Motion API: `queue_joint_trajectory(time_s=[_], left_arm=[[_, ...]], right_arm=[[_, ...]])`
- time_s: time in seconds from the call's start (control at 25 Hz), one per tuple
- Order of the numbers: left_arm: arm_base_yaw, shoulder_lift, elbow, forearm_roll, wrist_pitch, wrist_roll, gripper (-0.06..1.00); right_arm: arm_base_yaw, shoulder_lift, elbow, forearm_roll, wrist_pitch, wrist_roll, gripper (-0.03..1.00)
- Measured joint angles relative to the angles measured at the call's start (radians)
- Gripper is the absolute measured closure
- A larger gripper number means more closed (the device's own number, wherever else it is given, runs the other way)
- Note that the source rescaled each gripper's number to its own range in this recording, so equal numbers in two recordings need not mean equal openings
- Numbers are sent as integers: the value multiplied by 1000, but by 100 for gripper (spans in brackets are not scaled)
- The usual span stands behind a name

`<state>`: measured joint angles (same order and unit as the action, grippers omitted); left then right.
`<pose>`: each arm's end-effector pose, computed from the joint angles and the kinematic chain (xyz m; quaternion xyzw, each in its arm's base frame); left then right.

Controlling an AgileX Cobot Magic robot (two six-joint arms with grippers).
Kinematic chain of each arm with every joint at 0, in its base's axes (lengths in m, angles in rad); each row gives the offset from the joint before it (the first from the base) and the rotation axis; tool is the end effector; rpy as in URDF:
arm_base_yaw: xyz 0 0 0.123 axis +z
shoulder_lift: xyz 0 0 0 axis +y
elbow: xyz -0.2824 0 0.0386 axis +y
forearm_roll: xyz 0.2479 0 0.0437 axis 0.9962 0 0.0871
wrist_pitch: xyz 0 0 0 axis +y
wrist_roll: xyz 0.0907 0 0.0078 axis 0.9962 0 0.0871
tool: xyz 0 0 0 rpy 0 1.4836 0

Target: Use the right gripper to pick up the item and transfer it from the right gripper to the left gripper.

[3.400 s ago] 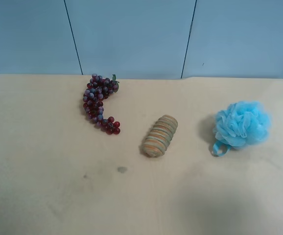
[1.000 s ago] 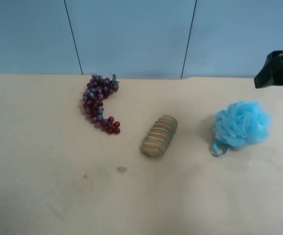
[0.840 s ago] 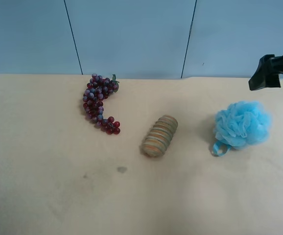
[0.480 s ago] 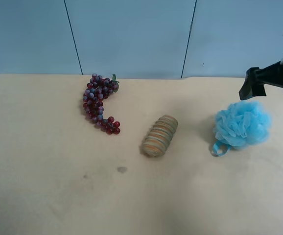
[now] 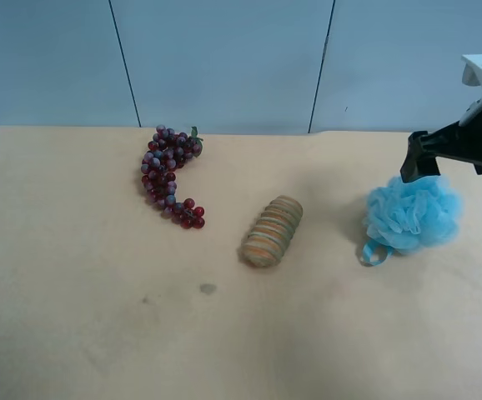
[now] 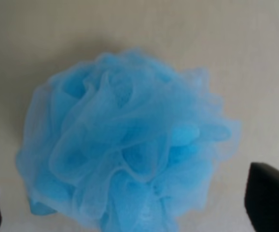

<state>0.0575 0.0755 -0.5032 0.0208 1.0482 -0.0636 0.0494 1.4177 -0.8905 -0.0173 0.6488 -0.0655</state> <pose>0.0070 0.0020 0.2790 -0.0525 0.8668 0.0089 0.4958 0.2731 0.0125 0.2403 -0.0612 0.9691 -0.0086 0.2386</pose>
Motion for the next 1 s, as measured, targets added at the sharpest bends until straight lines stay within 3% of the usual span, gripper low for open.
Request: queue_joint_trajectory(time_s=[1.0], left_arm=[[0, 0, 0, 0, 0, 0, -6]], right_arm=[[0, 249, 0, -4, -106, 3, -3]])
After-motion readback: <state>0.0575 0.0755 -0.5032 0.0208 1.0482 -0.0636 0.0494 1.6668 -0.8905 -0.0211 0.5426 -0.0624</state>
